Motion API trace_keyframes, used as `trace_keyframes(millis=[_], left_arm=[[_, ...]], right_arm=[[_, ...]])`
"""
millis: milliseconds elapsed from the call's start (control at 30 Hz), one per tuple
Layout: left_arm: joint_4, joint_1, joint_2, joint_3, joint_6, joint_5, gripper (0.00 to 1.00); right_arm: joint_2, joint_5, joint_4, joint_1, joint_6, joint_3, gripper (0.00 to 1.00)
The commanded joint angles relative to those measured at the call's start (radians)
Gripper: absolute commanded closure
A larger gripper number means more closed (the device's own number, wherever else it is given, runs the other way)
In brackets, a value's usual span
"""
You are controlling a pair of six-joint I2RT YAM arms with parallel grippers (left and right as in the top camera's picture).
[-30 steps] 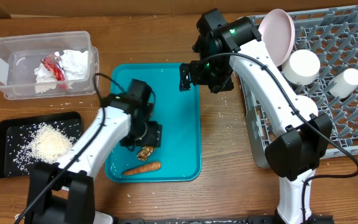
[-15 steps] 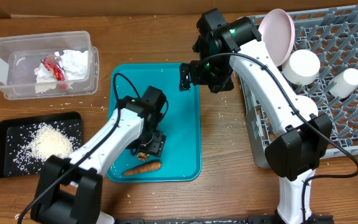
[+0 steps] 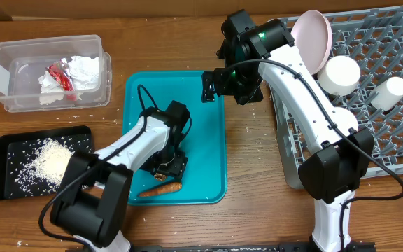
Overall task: Sort waste into correct bins and load items into the dishwasher
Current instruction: 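Grasp the brown scrap with the left gripper and lift it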
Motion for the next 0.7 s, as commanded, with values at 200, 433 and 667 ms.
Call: trace_keyframes(millis=[200, 433, 667], left_arm=[[0.008, -0.002, 0.033, -0.006, -0.021, -0.017, 0.54], [0.007, 0.001, 0.033, 0.002, -0.063, -0.051, 0.59], [-0.008, 0.016, 0.032, 0.042, -0.120, -0.069, 0.62]], right_arm=[[-0.023, 0.000, 0.006, -0.003, -0.002, 0.018, 0.00], [-0.023, 0.000, 0.006, -0.003, -0.002, 0.018, 0.00], [-0.023, 0.000, 0.002, -0.003, -0.002, 0.018, 0.00]])
